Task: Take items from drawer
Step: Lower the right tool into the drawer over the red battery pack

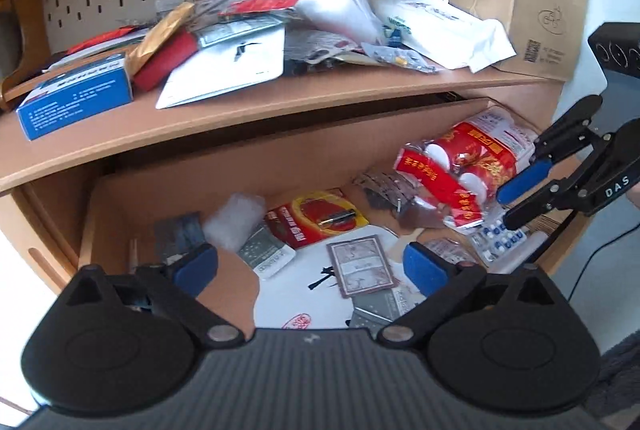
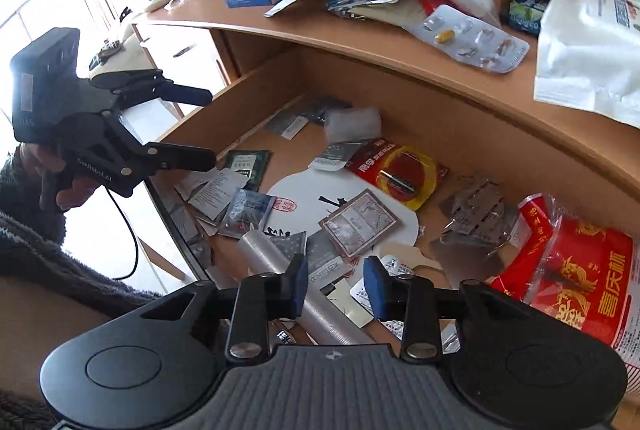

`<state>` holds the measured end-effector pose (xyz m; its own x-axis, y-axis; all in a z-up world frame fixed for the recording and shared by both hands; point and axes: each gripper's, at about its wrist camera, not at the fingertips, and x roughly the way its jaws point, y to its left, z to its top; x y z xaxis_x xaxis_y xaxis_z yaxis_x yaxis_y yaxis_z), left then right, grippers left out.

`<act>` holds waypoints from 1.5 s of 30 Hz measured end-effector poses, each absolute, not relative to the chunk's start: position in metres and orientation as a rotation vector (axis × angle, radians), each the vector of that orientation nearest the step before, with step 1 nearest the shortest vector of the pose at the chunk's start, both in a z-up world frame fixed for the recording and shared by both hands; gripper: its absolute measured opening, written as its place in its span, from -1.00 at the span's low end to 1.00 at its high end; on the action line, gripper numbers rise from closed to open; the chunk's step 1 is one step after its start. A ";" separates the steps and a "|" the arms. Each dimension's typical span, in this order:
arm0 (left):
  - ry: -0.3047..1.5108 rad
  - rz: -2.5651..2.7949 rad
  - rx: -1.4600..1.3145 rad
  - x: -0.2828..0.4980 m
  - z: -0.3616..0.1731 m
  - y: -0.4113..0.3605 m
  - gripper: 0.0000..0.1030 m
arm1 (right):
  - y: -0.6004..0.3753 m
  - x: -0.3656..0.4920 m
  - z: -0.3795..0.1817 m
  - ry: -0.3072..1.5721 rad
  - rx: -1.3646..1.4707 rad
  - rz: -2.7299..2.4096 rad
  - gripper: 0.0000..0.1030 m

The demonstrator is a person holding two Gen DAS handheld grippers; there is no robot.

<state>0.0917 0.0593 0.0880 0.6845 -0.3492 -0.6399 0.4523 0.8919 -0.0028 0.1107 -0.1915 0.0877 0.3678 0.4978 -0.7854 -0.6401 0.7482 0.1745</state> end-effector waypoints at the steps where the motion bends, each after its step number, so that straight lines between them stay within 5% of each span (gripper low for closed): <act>1: 0.679 -0.461 0.168 0.090 0.089 0.058 0.78 | -0.191 0.114 0.089 0.957 -0.153 0.748 -0.69; 7: 0.706 -0.548 0.248 0.092 0.099 0.048 0.46 | -0.179 0.120 0.100 0.952 -0.238 0.773 -0.68; 9: 0.669 -0.556 0.348 0.095 0.110 0.040 0.69 | -0.171 0.122 0.117 0.885 -0.308 0.777 -0.46; 10: 0.659 -0.575 0.392 0.097 0.113 0.034 1.00 | -0.168 0.124 0.126 0.858 -0.349 0.791 -0.28; 11: 0.650 -0.596 0.436 0.100 0.116 0.028 1.00 | -0.164 0.127 0.134 0.830 -0.390 0.805 -0.20; 19: 0.779 -0.844 0.588 0.137 0.117 -0.023 1.00 | -0.114 0.148 0.136 0.760 -0.693 0.970 -0.20; 25: 0.663 -0.875 0.753 0.163 0.075 -0.040 1.00 | -0.093 0.175 0.066 0.759 -0.839 0.905 -0.31; 31: 0.474 -0.876 0.945 0.188 0.020 -0.044 1.00 | -0.090 0.181 -0.002 0.566 -1.081 0.820 -0.37; 39: 0.354 -0.886 0.976 0.238 -0.035 -0.040 1.00 | -0.089 0.211 -0.032 0.633 -1.038 0.799 -0.37; 45: 0.477 -0.905 0.918 0.286 -0.066 -0.043 1.00 | -0.092 0.219 -0.031 0.662 -0.961 0.802 -0.37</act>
